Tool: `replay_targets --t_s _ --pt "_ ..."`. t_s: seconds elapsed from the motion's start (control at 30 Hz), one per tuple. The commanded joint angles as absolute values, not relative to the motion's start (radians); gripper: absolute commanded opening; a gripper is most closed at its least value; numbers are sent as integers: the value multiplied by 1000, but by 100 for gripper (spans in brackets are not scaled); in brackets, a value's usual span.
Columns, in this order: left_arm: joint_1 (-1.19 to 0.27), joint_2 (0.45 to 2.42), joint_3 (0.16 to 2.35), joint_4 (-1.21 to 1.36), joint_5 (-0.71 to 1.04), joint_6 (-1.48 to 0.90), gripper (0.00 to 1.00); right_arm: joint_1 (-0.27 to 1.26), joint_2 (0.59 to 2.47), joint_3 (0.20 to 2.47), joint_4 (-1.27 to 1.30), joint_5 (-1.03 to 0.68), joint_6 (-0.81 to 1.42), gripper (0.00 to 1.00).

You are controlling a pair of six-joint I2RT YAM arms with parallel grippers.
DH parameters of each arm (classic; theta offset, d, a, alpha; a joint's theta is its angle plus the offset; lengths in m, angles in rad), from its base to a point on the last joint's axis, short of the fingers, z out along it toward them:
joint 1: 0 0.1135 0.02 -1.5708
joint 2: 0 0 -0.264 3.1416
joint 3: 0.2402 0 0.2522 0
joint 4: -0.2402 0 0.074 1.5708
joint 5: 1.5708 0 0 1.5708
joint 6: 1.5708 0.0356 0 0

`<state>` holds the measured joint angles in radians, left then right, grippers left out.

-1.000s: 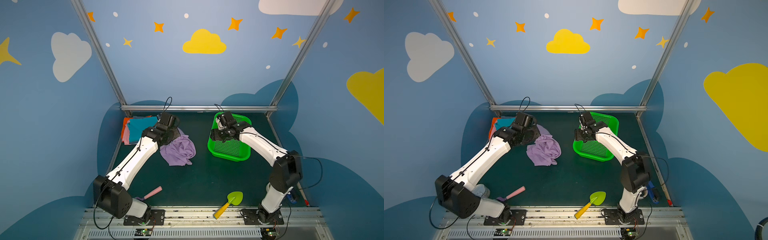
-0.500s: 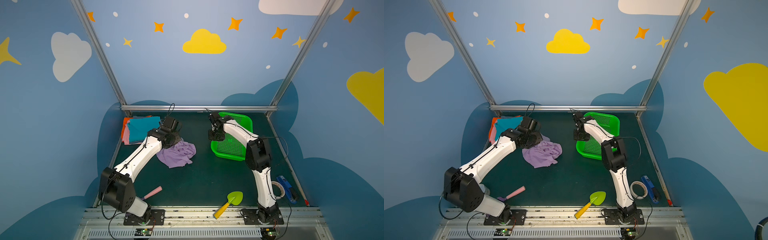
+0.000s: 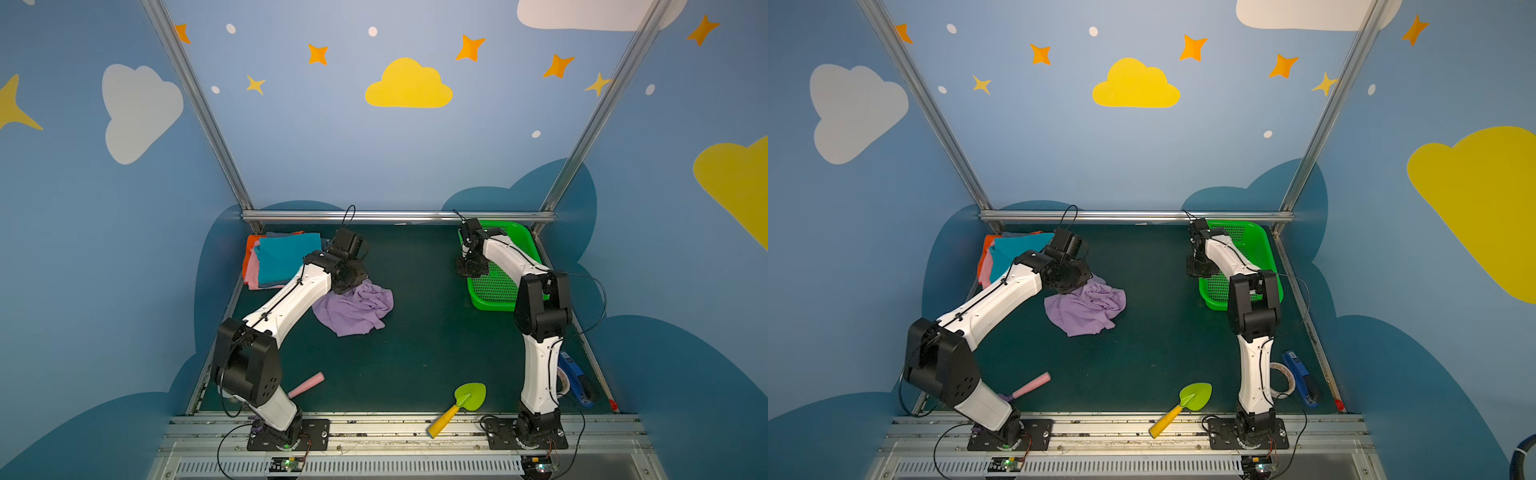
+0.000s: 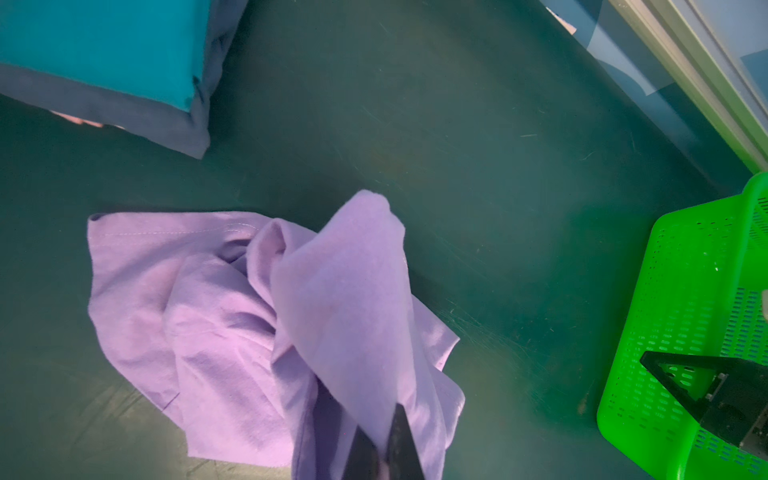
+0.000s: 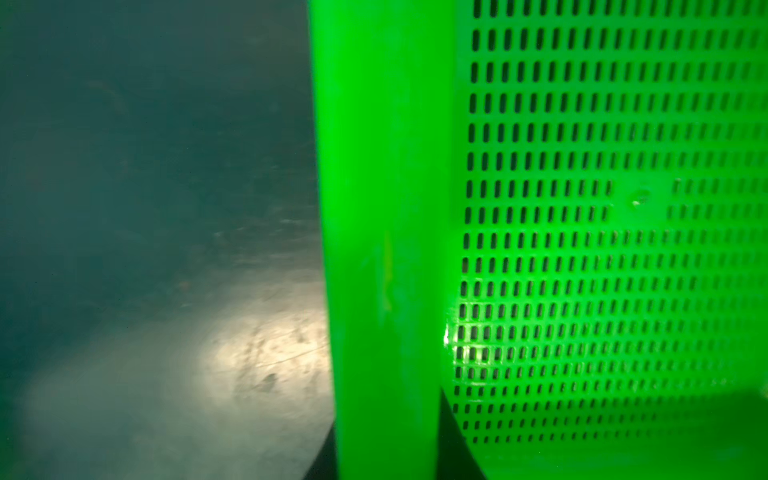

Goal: Fold and stack the t-shirts

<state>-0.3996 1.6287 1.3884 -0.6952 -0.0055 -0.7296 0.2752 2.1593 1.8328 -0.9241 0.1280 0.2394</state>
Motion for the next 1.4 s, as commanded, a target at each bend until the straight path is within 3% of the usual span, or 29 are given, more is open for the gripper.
replay_targets --t_s 0.0,0.47,0.7,1.03,1.37 --pt "-398 1645 1418 -727 9 -726 4 248 2173 1877 -931 133 204 12" --pt "-400 1719 1470 -747 26 -757 4 74 2256 1996 -950 80 153 9" --pt "-404 1757 1506 -757 31 -762 4 48 2335 2108 -987 5 119 13" --pt "-423 1781 1542 -777 31 -760 5 62 2375 2191 -1011 -33 112 41" --pt "-450 1737 1534 -779 23 -758 11 111 2143 2090 -1007 51 163 50"
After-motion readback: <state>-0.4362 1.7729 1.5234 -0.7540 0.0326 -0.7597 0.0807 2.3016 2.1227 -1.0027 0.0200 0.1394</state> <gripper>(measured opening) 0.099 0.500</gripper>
